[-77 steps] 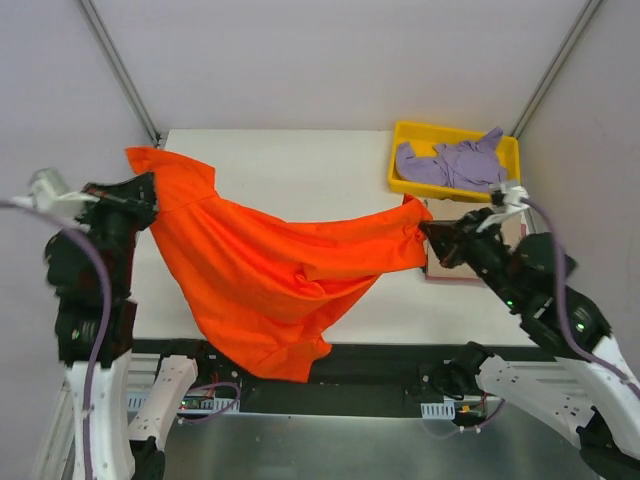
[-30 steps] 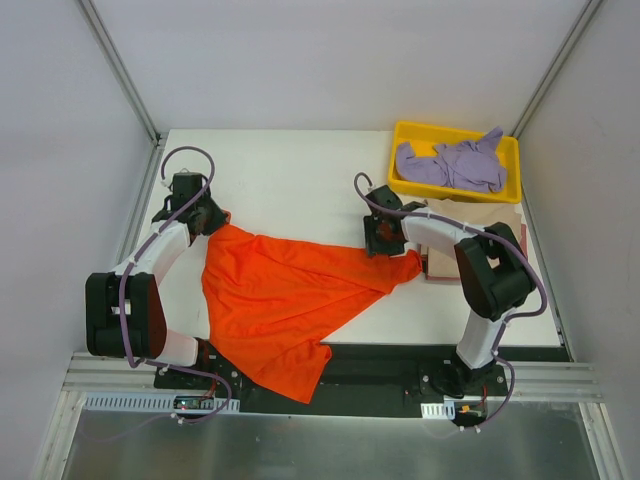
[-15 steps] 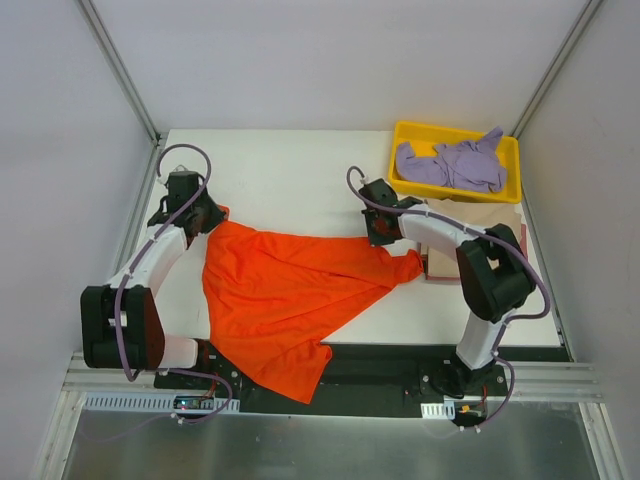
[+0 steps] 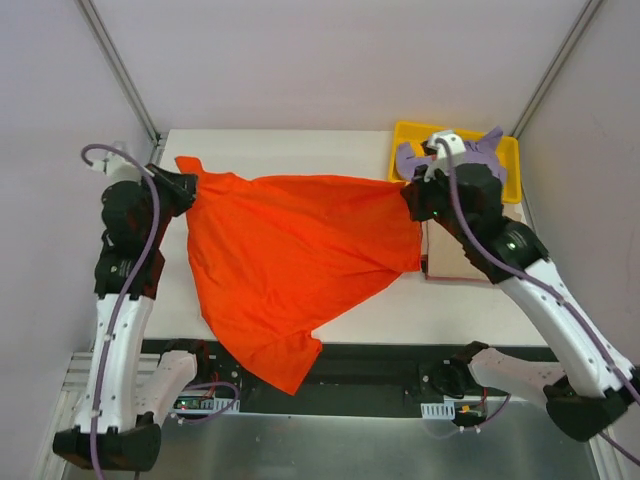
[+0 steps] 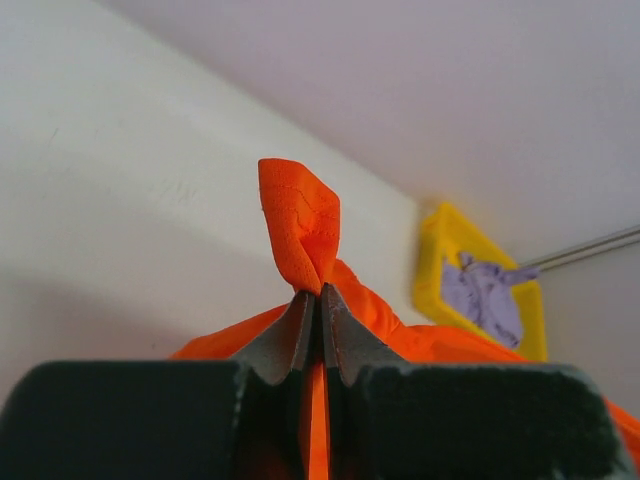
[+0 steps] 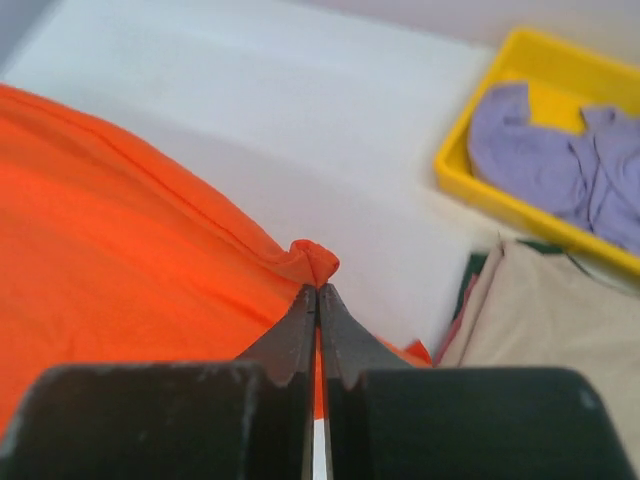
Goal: Fold and stack the t-shirts
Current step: Flatten out the tshirt
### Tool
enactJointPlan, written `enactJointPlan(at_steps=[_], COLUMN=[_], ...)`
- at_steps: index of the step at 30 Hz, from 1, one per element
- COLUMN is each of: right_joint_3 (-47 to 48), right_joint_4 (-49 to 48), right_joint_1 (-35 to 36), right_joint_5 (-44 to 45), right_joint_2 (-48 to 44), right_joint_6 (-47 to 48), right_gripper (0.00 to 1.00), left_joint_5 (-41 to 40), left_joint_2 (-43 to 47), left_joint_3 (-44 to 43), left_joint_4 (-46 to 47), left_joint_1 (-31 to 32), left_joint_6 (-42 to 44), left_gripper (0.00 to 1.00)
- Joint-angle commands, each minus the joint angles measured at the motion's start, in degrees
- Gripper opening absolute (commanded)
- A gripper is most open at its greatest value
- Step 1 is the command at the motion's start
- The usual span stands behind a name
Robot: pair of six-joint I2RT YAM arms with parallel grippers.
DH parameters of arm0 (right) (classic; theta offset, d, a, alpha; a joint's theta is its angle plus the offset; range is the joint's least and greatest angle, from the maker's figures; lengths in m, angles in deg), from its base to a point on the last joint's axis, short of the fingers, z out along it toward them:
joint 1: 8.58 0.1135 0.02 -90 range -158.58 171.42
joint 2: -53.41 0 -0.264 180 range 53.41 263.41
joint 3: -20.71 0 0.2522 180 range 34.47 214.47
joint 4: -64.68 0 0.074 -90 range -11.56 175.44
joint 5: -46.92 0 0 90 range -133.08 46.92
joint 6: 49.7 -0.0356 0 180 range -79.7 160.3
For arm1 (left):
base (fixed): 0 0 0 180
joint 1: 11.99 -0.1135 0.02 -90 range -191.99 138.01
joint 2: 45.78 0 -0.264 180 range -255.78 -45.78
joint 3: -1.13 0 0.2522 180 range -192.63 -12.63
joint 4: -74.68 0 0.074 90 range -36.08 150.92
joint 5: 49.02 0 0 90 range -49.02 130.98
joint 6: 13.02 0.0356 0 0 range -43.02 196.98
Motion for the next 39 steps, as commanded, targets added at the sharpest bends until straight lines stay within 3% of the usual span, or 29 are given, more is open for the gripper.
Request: enactJointPlan(at_steps=[1, 9, 16, 21, 28, 31, 35, 39], right_joint_3=[5.4, 22.4, 32.7, 33.2, 29.1, 26.3, 26.2, 28.6], right_joint_4=[2.1, 8.2, 10.8, 9.9, 10.0, 7.3, 5.2, -1.2], right_joint_1=[0.6, 0.8, 0.8, 0.8, 0.7, -0.4, -6.7, -10.3], right_joint_5=[-10.0, -32.6, -36.0, -30.9, -2.5, 4.6, 3.4, -1.1], right_joint_2=[-8.4, -13.2, -12.6, -12.2, -3.9, 3.0, 17.0, 33.8], right_joint_6=[3.0, 1.2, -2.2, -2.8, -1.9, -0.9, -4.8, -5.8], right_gripper=[0.01, 0.01, 0.01, 0.01, 0.01, 0.01, 0.01, 0.05], left_joint_5=[2.7, 4.9, 1.7, 1.1, -0.6, -5.9, -12.4, -13.4], left_joint_2=[5.7, 11.7, 11.3, 7.4, -4.2, -12.5, -26.0, -45.2], left_joint_3=[-9.9, -25.1, -37.6, -42.8, -42.0, -38.8, -34.0, -35.0], left_joint_4=[0.8, -1.2, -3.6, -3.6, -2.2, -2.0, 0.7, 1.5], left_joint_1=[-0.2, -0.2, -0.2, -0.2, -0.2, -0.2, -0.2, -0.2], left_joint_6=[3.2, 8.2, 12.9, 14.4, 16.0, 15.2, 15.0, 17.2], left_gripper=[0.00, 0.00, 0.00, 0.00, 0.00, 0.00, 0.03, 0.23])
